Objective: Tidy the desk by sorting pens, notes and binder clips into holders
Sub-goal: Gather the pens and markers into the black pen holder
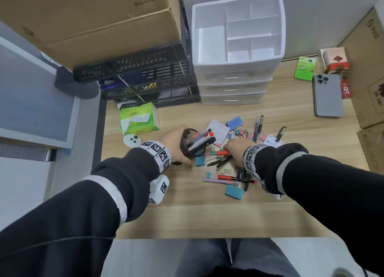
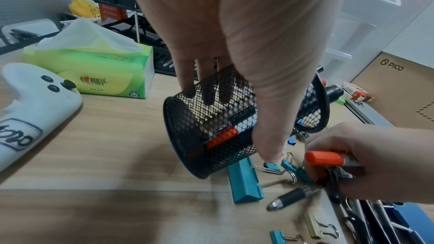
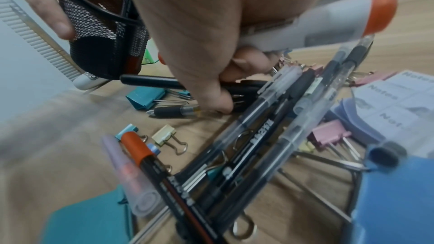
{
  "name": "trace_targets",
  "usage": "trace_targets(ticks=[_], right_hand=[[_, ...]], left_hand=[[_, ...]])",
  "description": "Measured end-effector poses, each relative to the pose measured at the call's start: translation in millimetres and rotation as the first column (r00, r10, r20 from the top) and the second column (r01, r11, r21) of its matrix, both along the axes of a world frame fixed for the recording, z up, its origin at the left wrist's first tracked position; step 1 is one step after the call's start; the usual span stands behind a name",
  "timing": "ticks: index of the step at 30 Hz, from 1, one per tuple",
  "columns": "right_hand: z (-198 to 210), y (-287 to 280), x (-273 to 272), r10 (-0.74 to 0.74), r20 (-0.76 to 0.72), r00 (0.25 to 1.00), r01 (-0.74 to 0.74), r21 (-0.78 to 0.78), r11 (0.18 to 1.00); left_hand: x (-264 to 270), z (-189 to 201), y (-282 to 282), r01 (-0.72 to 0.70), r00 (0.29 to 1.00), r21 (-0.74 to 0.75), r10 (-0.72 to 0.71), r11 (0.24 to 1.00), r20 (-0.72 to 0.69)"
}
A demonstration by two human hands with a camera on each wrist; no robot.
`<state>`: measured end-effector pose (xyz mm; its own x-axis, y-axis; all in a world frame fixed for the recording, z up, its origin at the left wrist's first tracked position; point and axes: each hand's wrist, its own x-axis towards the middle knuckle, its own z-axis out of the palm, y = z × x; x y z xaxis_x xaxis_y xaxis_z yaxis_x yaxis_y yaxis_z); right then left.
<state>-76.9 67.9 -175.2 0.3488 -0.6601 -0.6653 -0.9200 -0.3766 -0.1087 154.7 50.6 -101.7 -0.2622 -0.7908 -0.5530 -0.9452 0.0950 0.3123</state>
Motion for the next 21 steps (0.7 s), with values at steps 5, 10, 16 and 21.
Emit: trace_targets(ticks=[5, 10, 16, 21], right_hand=[[7, -6, 4, 0.024, -0.028, 0.999, -0.021, 0.102, 0.995], [19, -11, -7, -0.037, 0.025, 0.999, 0.034, 0.091, 0.995], [62, -24, -27, -0.036, 0.05, 0.998, 0.032, 0.082, 0.996], [86, -30, -41, -0.22, 0.162, 0.962, 0.204, 0.11, 0.973]], left_hand=[[2, 3, 0, -0.023, 1.0, 0.001, 0.023, 1.0, 0.004], [1, 6, -1, -0.044, 0.999, 0.001, 0.044, 0.999, 0.009], [-2, 12, -7, -0.026, 0.998, 0.014, 0.026, 1.0, 0.055], [-6, 21, -16, -0.007, 0.996, 0.011, 0.006, 1.0, 0.09]])
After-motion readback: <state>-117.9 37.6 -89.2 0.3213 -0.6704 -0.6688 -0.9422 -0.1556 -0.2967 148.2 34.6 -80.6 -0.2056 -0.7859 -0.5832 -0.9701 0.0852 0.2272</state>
